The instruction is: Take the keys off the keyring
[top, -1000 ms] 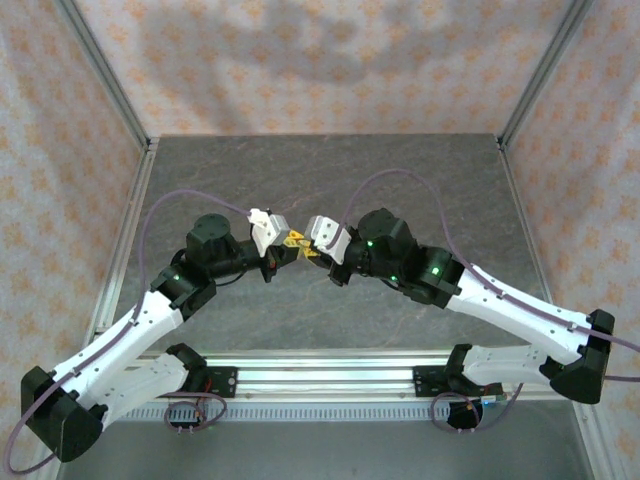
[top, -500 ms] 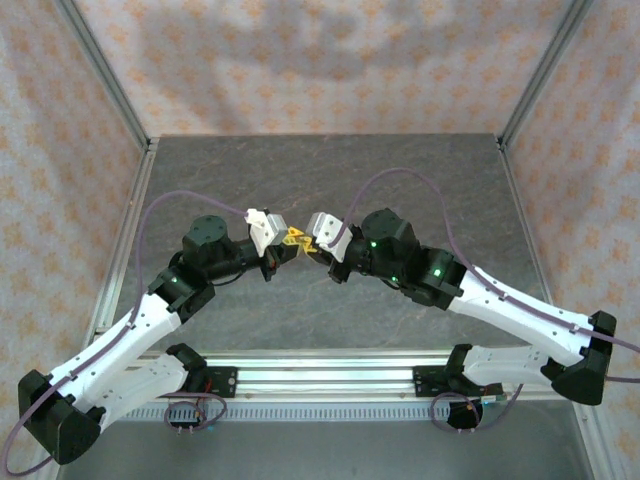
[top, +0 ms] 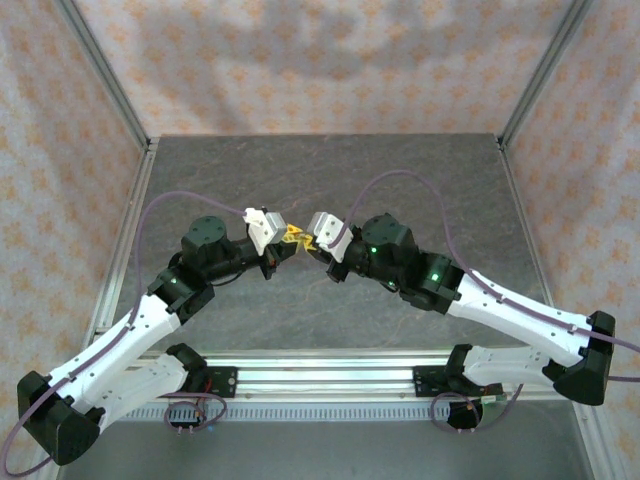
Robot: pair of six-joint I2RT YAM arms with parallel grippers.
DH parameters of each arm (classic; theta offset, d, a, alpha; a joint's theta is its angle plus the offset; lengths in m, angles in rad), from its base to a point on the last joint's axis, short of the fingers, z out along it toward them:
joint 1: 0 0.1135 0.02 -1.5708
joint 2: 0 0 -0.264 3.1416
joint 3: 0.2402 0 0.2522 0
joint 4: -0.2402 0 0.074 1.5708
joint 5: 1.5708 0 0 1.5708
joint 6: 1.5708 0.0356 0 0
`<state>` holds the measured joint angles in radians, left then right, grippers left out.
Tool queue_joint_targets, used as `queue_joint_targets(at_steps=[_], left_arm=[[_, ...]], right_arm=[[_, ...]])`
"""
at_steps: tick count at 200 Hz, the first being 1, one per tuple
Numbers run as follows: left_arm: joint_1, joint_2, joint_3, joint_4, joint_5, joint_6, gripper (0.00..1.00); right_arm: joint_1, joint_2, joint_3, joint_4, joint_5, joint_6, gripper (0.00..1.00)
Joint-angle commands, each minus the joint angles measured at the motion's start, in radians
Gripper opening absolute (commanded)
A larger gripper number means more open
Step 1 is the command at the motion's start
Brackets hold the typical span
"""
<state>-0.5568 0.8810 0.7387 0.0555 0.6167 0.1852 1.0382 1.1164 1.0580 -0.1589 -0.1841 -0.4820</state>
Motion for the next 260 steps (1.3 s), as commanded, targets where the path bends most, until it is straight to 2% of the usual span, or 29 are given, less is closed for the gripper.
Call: queue_joint_targets(at_steps=[1, 24, 48, 87, 121, 132, 149, 152, 154, 164, 188, 198, 212, 239, 260], left_arm=[[-0.005, -0.022, 0.014, 0.048, -0.015, 0.011, 0.0], [-0.005, -0.007, 0.025, 0.044, 0.011, 0.005, 0.0], [-0.005, 0.008, 0.035, 0.044, 0.035, -0.011, 0.0], [-0.003, 0.009, 0.034, 0.053, -0.01, -0.046, 0.0], [0.003, 0.028, 0.044, 0.052, -0.04, -0.082, 0.0], [0.009, 0.038, 0.049, 0.056, -0.046, -0.1, 0.0], [0.015, 0.055, 0.064, 0.042, -0.054, -0.122, 0.0], [0.016, 0.058, 0.065, 0.04, -0.055, -0.124, 0.0], [0.015, 0.06, 0.067, 0.039, -0.055, -0.126, 0.0], [0.018, 0.069, 0.078, 0.03, -0.062, -0.139, 0.0], [0.02, 0.096, 0.12, -0.018, -0.072, -0.164, 0.0], [0.022, 0.119, 0.163, -0.072, -0.072, -0.175, 0.0], [0.022, 0.17, 0.255, -0.203, -0.081, -0.183, 0.0], [0.024, 0.302, 0.459, -0.499, -0.12, -0.178, 0.0], [0.025, 0.39, 0.583, -0.699, -0.159, -0.173, 0.0]], right_arm=[[0.011, -0.016, -0.023, -0.004, -0.011, 0.058, 0.0], [0.01, -0.009, -0.035, 0.054, -0.084, 0.106, 0.0], [0.011, 0.015, -0.037, 0.1, -0.106, 0.153, 0.08], [0.01, 0.0, -0.066, 0.135, -0.049, 0.226, 0.36], [-0.014, -0.078, -0.116, 0.141, 0.021, 0.305, 0.53], [-0.039, -0.109, -0.13, 0.138, 0.049, 0.359, 0.63], [-0.098, -0.144, -0.15, 0.138, 0.069, 0.459, 0.89], [-0.109, -0.149, -0.154, 0.143, 0.071, 0.474, 0.98], [-0.116, -0.153, -0.158, 0.146, 0.073, 0.483, 1.0], [-0.143, -0.168, -0.183, 0.171, 0.073, 0.532, 1.0], [-0.2, -0.187, -0.248, 0.279, -0.014, 0.594, 1.0], [-0.226, -0.18, -0.26, 0.308, -0.081, 0.613, 0.92], [-0.257, -0.158, -0.262, 0.33, -0.142, 0.651, 0.79], [-0.338, -0.089, -0.295, 0.48, -0.337, 0.804, 0.75], [-0.358, -0.014, -0.259, 0.472, -0.41, 0.847, 0.67]])
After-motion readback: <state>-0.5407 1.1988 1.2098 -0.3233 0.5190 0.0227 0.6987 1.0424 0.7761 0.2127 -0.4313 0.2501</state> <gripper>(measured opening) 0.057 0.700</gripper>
